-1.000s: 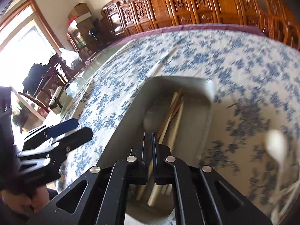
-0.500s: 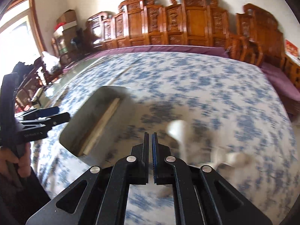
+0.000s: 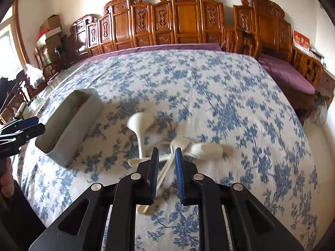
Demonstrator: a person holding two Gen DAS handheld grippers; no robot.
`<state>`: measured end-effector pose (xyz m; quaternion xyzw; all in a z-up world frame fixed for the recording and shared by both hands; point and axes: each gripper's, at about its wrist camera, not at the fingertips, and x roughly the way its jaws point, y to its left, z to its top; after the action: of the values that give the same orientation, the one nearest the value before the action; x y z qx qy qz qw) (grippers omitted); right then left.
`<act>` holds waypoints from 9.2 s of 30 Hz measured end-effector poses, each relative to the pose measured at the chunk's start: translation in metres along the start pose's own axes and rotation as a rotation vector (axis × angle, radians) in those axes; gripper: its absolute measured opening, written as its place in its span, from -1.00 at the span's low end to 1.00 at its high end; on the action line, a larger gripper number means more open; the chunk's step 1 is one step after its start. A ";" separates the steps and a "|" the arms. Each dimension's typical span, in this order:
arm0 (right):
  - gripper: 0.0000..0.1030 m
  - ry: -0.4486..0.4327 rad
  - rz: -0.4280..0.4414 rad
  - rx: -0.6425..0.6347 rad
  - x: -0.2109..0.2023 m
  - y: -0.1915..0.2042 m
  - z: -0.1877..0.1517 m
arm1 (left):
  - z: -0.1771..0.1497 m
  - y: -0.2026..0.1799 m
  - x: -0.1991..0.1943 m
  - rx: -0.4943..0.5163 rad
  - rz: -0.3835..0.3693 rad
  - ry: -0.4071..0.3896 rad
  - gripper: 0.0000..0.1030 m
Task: Organize utensils
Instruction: 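Move both open grippers to the remaining utensils on the cloth, then grasp a metal spoon with the left gripper while the right gripper grasps a white fork, then carry the metal spoon into the grey tray and open the left gripper while the right carries the fork, then lower the white fork into the grey tray and open the right gripper, then move the left gripper to a white spoon while the right gripper withdraws from the tray, then grasp and lift the white spoon with the left gripper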
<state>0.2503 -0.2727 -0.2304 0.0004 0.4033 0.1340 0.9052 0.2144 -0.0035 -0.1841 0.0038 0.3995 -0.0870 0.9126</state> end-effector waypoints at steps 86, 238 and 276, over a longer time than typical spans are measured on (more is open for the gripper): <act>-0.92 0.124 -0.062 0.052 0.059 -0.006 -0.006 | 0.017 -0.094 0.021 0.166 -0.194 -0.025 -0.88; 0.22 0.022 0.002 -0.059 -0.044 0.008 0.007 | 0.010 -0.028 0.010 0.082 -0.100 0.135 0.49; 0.27 0.060 -0.042 0.045 -0.051 -0.066 -0.035 | 0.047 -0.187 0.101 0.365 -0.233 0.175 -0.94</act>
<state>0.2082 -0.3529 -0.2237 0.0084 0.4331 0.1058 0.8951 0.2858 -0.2074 -0.2143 0.1300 0.4526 -0.2620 0.8424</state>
